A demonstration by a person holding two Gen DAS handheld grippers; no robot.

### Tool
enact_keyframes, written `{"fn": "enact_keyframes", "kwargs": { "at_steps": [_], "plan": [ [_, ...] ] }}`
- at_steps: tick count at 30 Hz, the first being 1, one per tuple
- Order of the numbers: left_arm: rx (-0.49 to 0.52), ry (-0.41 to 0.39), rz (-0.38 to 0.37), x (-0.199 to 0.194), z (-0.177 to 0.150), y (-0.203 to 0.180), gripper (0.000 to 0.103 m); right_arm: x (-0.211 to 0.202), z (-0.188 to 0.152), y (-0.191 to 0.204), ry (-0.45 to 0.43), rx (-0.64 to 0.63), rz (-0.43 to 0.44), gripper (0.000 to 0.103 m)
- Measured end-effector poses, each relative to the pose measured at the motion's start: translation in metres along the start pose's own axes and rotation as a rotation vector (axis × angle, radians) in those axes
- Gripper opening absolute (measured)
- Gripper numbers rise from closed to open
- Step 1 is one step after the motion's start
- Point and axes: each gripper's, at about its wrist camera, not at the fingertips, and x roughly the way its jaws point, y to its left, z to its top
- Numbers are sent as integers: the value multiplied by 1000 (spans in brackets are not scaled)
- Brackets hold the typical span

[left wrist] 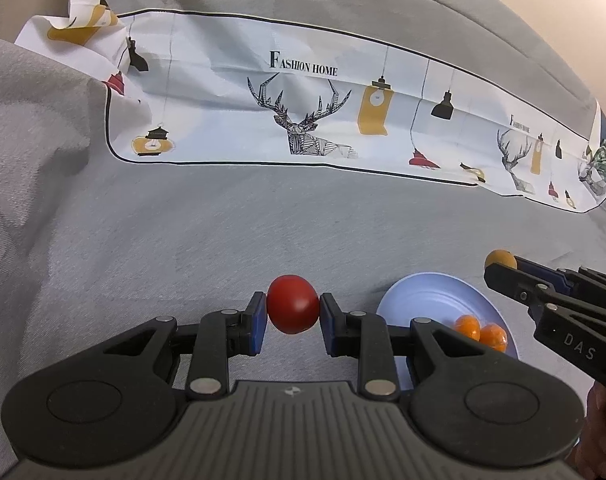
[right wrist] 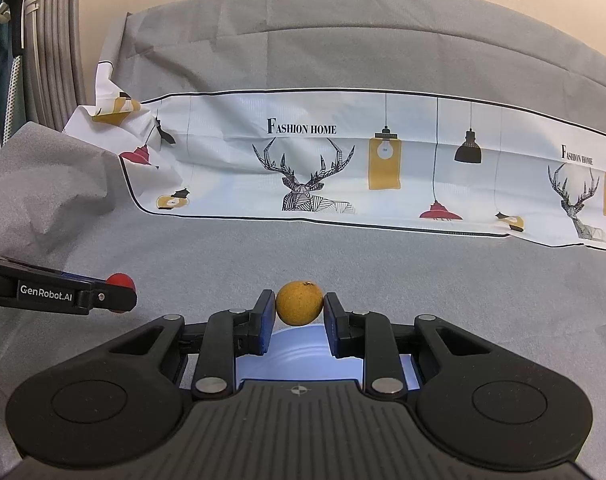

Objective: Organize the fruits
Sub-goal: 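Carry the held tomato and yellow fruit over the blue plate, then lower both fruits onto the plate and open both tools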

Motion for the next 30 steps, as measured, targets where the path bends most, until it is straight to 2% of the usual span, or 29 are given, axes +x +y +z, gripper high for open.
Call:
{"fn": "enact_keyframes", "kwargs": {
  "at_steps": [9, 15, 23, 30],
  "plan": [
    [15, 3, -24, 2, 0, -4, 31, 2, 0, -4, 10, 7, -35, 28],
    [62, 31, -89, 6, -4, -18, 31, 7, -1, -23, 53, 77, -113, 27],
    [169, 73, -210, 14, -18, -55, 31, 16, -8, -46, 139, 164, -143, 27],
    [232, 120, -192, 33, -28, -82, 31, 19, -11, -45, 165, 157, -138, 27]
  ]
}}
